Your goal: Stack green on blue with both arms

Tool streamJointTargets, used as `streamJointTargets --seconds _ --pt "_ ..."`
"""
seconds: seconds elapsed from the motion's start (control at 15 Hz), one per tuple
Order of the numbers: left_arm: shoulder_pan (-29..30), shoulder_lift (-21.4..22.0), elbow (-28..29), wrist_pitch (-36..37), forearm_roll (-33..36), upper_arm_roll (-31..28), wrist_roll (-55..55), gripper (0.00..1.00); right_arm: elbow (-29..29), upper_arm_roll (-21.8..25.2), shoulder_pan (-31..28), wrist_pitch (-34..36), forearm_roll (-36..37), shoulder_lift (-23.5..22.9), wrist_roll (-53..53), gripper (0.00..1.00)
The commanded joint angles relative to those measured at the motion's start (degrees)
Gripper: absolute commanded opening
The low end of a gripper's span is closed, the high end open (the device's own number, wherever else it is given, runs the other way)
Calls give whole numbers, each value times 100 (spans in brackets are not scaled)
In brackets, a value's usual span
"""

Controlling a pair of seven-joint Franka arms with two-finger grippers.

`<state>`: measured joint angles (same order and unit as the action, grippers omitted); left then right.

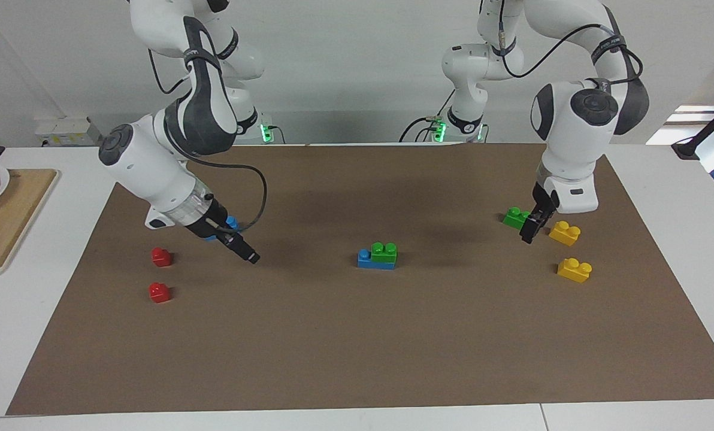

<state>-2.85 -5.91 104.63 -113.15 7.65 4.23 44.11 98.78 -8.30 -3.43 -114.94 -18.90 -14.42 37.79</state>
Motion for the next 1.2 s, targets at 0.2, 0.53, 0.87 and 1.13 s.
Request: streamJointTargets --seconds 0.2,0.53,0.87,1.13 --pt "390 564 -65 679 -404 -10 -2580 100 -78 -58 -342 955 737 702 -1668 100" --pt "443 1011 -57 1242 -413 -1 -3522 100 -61 -58 -597 1579 1406 1274 -2986 100" --pt "425 1259 -92 1549 -405 8 -3751 100 -52 -58 -712 2414 1424 1889 -3428 100" --pt "443 1224 -188 1726 -431 8 -4323 100 -52 -84 -624 2451 1424 1969 -3393 100"
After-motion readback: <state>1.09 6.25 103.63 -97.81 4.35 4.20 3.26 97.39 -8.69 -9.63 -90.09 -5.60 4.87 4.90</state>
